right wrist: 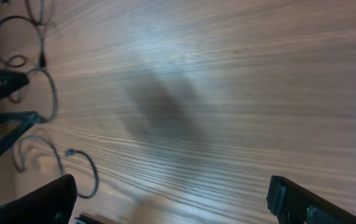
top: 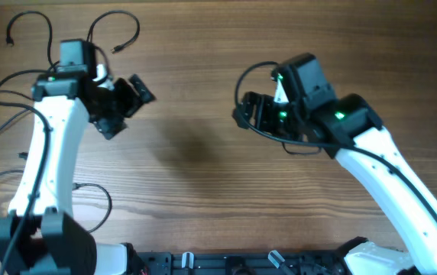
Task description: Untangle cables
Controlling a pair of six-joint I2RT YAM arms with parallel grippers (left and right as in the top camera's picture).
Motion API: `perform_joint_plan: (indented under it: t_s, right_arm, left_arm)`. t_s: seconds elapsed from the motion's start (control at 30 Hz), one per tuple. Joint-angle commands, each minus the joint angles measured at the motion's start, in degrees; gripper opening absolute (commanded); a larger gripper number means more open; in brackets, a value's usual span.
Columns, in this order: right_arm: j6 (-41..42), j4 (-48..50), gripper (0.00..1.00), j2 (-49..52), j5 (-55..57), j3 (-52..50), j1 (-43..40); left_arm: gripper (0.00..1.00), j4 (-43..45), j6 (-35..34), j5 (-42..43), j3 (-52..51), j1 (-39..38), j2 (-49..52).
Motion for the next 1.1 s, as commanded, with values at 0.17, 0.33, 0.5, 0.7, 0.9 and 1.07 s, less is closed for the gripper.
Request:
perform_joint_plan:
  t_s: [0.17,0.33,0.5,0.7,0.9,1.07]
  right_arm:
    - [0.17,-7.45,1.00,-11.78,9.22,0.42,-0.02]
    - [0.46,-12.81,1.00,-16.61,13.33,0.04,0.85]
    - [2.45,-14.69,1.00,-22.12,18.47,-1.03,4.20]
    - [3.87,-11.13,1.00,-29.97,23.02,-9.92,7.39]
    - [6.43,-4.96,1.00,-31.61,22.43,-17.27,7.39]
    - [6.43,0.17,1.00,-29.18,22.43,-17.29,7.39]
  left_arm:
    - [1.00,-1.70,-0.17,-6.56,0.68,-15.63,-17.11]
    - [1.00,-5.75,-0.17,-9.29,0.63,-20.00,-23.76]
    - [1.00,-14.67,-2.12,-16.83,0.48,-20.83,-29.38]
    - [1.00,-15.69,-2.73,-17.00,-4.00,-20.94,-39.54]
    - [1.00,-12.31,-3.23,-17.18,-12.57,-20.92,-52.92]
    - [1.00,-12.81,-3.21,-17.16,-13.53,-20.92,-56.06]
